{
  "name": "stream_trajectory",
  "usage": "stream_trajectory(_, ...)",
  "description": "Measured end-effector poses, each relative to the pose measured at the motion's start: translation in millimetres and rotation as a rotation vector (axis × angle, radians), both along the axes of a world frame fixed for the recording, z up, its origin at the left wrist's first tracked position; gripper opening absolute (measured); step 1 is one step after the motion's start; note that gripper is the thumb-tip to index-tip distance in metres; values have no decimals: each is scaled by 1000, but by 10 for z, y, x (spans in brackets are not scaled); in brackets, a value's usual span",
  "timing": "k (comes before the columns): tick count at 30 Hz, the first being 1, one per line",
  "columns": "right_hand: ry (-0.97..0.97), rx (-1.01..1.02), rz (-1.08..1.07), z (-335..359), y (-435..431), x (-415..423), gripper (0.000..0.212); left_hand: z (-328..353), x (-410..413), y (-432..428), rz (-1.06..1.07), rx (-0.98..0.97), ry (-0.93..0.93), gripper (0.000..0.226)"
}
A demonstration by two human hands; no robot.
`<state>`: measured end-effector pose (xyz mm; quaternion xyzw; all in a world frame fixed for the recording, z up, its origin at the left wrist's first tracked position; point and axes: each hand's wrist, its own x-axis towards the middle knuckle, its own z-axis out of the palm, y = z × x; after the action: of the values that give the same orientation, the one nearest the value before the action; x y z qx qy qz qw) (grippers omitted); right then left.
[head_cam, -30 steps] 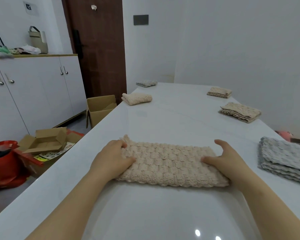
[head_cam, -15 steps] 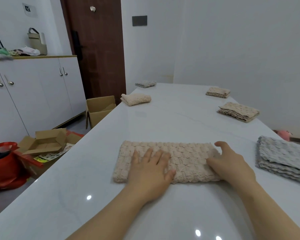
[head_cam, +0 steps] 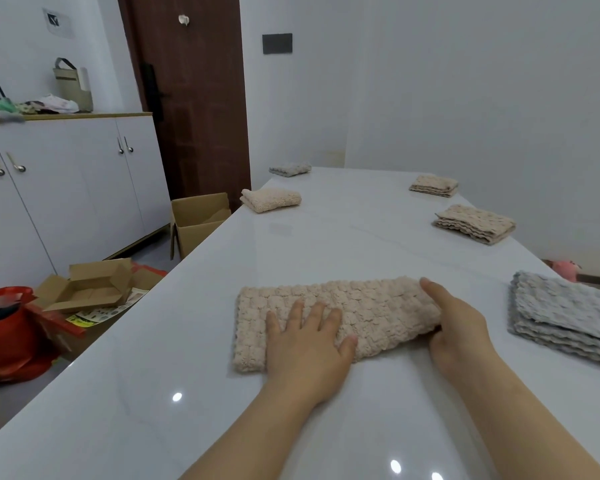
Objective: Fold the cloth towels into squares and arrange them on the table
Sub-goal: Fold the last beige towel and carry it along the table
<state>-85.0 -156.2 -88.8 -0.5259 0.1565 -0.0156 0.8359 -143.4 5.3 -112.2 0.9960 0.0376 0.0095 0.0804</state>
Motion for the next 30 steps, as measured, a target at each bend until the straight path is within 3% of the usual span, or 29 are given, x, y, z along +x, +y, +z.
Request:
stream_trajectory(2, -27, -45, 17, -26, 30, -15, 32, 16, 1, 13, 0, -1, -3, 57)
stream_trajectory(5, -23, 59, 5, -41, 61, -21, 38, 34, -16, 49, 24, -6, -34, 58)
stream_trajectory(9, -4, 329, 175, 56, 100, -89, 22, 20, -34, 93, 19, 21, 28, 59)
stream_trajectory(11, -6, 306, 224, 55, 157, -139, 18, 22, -18, 90, 22, 9, 40, 59)
stream_trajectory(16, -16, 61, 46, -35, 224, -128, 16, 92, -17, 158, 38, -103, 12, 56)
stream_trajectory(22, 64, 174, -136, 9, 132, -81, 29, 81, -23, 428, 94, -134, 51, 55)
stream_trajectory(26, 50, 138, -231, 34, 75, -76, 23, 74, 2, 291, -7, -305, -29, 51)
stream_trajectory(30, -127, -142, -141, 136, 147, -163, 19, 199, 16, 374, 146, -788, -219, 37)
